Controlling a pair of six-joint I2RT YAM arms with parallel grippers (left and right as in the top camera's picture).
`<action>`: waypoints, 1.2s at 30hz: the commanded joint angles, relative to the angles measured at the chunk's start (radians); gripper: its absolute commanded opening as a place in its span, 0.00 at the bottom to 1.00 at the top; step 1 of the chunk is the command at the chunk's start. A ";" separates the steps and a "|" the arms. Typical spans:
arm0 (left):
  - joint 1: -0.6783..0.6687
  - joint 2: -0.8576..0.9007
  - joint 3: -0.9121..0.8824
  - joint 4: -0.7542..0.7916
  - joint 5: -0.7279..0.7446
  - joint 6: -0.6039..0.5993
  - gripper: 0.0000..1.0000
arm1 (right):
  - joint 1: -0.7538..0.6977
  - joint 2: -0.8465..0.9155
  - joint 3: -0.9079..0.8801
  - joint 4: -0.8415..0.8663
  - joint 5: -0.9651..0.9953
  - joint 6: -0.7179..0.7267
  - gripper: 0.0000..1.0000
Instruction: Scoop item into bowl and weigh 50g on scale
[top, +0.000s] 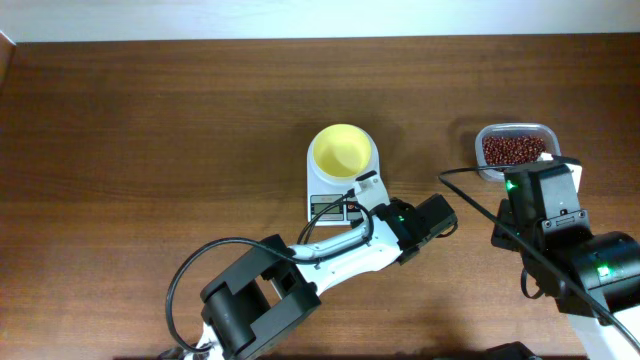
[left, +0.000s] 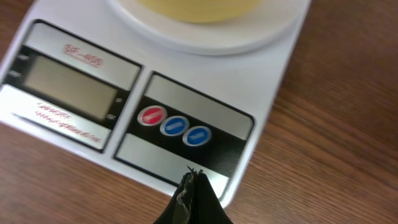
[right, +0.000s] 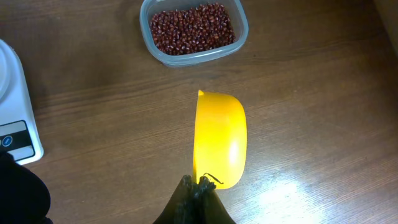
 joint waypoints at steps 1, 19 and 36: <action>0.000 0.006 -0.003 -0.040 -0.045 -0.080 0.00 | 0.005 0.000 0.019 -0.001 -0.001 0.006 0.04; 0.059 0.014 -0.003 -0.103 -0.131 -0.140 0.00 | 0.005 0.000 0.019 -0.001 -0.016 0.006 0.04; 0.060 0.047 -0.006 -0.046 -0.086 -0.140 0.00 | 0.005 0.000 0.019 -0.001 -0.016 0.006 0.04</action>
